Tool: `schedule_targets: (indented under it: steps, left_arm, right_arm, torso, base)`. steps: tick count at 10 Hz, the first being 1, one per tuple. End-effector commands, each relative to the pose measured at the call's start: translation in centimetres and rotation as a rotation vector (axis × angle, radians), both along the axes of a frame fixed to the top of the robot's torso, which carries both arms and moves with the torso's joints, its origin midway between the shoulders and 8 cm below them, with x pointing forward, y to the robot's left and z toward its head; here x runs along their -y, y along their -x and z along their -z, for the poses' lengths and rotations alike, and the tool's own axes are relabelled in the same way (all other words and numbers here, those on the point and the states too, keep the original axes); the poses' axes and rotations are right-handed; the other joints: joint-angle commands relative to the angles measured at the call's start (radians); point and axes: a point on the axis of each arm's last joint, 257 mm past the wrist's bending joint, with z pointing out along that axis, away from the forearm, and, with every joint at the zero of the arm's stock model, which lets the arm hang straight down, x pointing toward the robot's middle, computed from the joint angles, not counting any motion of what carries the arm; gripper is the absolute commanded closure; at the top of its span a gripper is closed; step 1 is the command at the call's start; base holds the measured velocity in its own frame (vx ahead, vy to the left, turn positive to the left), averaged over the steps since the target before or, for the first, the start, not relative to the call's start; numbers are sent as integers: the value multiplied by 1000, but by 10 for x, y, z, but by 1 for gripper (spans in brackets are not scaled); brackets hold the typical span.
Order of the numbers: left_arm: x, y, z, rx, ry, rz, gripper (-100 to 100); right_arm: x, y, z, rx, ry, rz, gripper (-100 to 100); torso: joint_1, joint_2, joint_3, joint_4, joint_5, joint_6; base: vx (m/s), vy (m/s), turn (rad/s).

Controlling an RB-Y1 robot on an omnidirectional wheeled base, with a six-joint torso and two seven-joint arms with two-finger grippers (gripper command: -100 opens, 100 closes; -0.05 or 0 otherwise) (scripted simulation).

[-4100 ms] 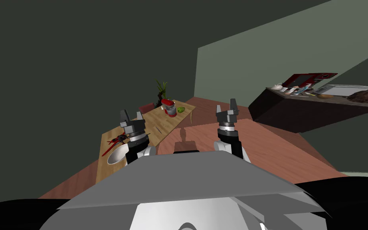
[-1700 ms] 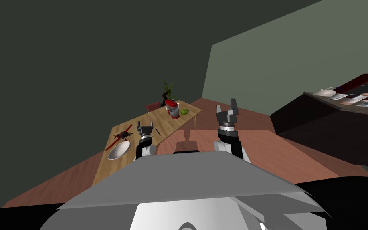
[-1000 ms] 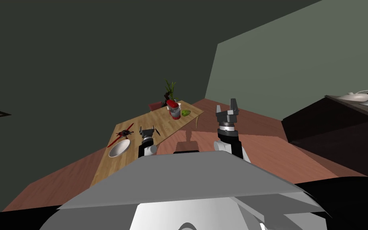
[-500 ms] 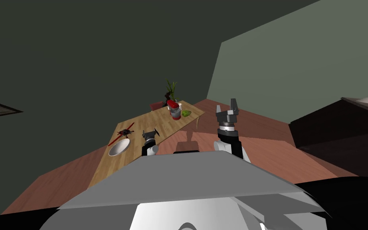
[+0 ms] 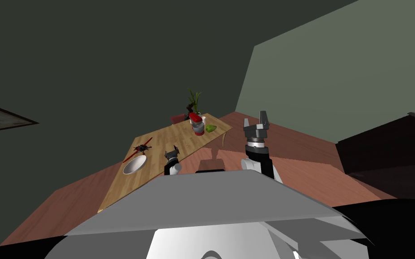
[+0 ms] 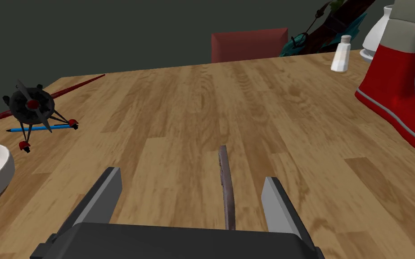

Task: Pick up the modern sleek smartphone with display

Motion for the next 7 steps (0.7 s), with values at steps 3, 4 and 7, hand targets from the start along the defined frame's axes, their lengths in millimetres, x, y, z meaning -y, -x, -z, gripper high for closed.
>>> schedule_targets:
  steps: [3,4,7]
  left_arm:
    - [27,10,39,-10,174,-44,-100]
    - [32,11,43,-11,194,-49,-100]
    - [28,11,41,-10,178,-45,-100]
  right_arm:
    - [0,0,0,0,0,0,0]
    - [0,0,0,0,0,0,0]
    - [0,0,0,0,0,0,0]
  torso:
    - [1,1,1,0,0,0]
    - [1,1,1,0,0,0]
    - [2,2,1,1,0,0]
  base:
    - [21,-25,54]
    - [17,-21,41]
    - [2,-3,2]
